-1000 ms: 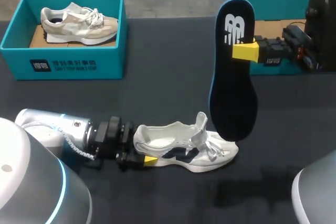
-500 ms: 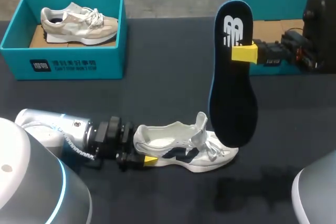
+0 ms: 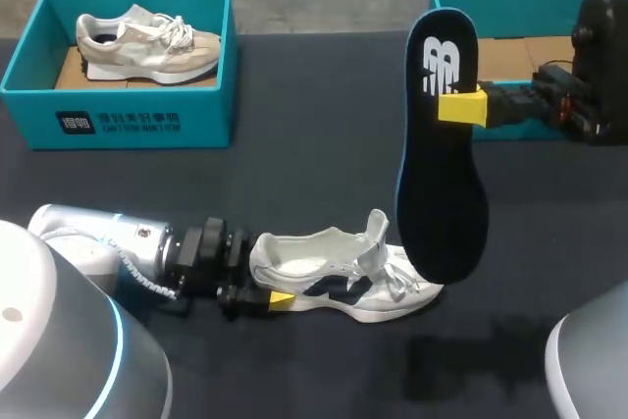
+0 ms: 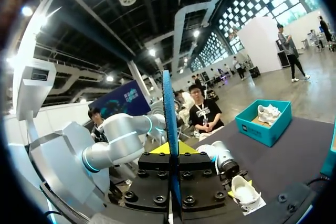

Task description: Take the shoe out of the shoebox, open the shoe tongue, remove and reinsert the insole, then place the shoe into the shoebox

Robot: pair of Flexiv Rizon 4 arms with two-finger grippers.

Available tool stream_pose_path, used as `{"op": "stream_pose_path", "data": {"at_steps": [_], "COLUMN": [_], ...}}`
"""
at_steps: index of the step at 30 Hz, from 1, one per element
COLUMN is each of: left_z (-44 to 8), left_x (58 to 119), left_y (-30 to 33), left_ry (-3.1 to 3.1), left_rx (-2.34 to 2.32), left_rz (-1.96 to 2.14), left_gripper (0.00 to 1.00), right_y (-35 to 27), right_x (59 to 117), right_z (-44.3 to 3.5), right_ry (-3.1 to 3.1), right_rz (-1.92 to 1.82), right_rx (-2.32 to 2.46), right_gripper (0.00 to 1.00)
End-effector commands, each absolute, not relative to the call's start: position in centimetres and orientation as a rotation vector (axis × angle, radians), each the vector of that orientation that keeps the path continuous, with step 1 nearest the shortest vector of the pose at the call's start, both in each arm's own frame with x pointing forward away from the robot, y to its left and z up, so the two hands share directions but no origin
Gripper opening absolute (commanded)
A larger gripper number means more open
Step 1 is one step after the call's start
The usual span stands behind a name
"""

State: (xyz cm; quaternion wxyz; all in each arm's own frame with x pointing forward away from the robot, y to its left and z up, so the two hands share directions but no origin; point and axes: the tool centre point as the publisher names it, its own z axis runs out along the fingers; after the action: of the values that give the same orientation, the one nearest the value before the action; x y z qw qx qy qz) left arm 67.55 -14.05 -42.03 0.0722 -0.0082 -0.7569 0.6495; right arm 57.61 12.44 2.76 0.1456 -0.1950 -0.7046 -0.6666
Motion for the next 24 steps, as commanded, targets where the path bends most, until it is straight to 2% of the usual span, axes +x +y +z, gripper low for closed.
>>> {"op": "stream_pose_path", "data": {"at_steps": [1,24], "left_z": [-42.1,-40.0], "left_x": [67.5,68.9], "left_y": [-14.1,-11.3], "left_ry": [-2.268,-2.296], "left_rx": [-0.038,-0.085], "left_rz": [1.957,1.937], "left_gripper": [1.00,1.00], "right_y": [12.5,12.5], "right_x": [57.4,57.4], "right_z": [2.6,2.6], "right_ry": [-2.028,-2.028], "right_rz": [-1.922,-1.922], "right_rx": [-0.566,-0.566], "right_gripper": [0.00,0.00]}}
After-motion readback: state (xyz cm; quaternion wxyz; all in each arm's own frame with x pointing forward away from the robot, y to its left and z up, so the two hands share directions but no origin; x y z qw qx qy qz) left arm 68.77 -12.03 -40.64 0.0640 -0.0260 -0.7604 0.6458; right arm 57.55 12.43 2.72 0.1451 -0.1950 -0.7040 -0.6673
